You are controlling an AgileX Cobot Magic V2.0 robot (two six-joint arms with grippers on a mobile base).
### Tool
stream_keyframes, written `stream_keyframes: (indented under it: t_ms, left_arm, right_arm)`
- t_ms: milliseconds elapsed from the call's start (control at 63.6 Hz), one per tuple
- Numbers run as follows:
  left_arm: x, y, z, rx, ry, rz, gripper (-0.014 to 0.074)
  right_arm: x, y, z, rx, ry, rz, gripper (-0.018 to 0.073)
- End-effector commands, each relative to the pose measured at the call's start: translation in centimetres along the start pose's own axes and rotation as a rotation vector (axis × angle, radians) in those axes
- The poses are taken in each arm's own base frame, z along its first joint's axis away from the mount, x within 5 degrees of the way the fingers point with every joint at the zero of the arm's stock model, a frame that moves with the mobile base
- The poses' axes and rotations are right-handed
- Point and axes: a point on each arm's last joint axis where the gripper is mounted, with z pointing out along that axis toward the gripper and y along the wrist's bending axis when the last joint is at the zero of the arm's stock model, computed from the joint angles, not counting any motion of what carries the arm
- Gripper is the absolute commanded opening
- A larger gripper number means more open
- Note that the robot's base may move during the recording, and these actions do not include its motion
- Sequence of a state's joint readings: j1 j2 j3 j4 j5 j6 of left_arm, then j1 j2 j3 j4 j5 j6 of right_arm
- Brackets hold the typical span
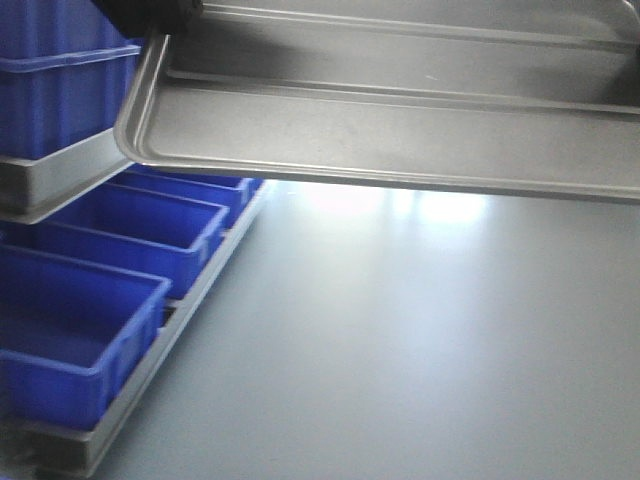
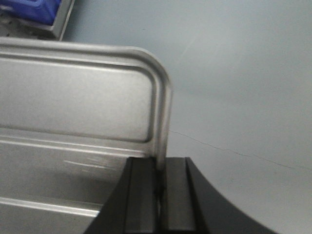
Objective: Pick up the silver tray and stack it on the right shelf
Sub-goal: 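Hold the silver tray raised in both grippers while the base drives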
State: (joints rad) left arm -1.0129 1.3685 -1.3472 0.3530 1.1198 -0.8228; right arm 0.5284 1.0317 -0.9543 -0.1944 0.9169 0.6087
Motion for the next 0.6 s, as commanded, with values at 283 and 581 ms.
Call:
stream_keyframes:
  t_ms: [283,581]
  left_arm:
    - [-0.60,0.70,-1.89,-0.012,-0.060,0.017,-0.0094]
    - [-0.60,0.70,-1.89,-0.012,-0.060,0.017,-0.0094]
  right_arm:
    - [-1.29,-0.17,-1.40,0.004,-0.107,-0.041,0.0054]
    - [-1.29,-0.17,-1.40,0.004,-0.107,-0.041,0.0054]
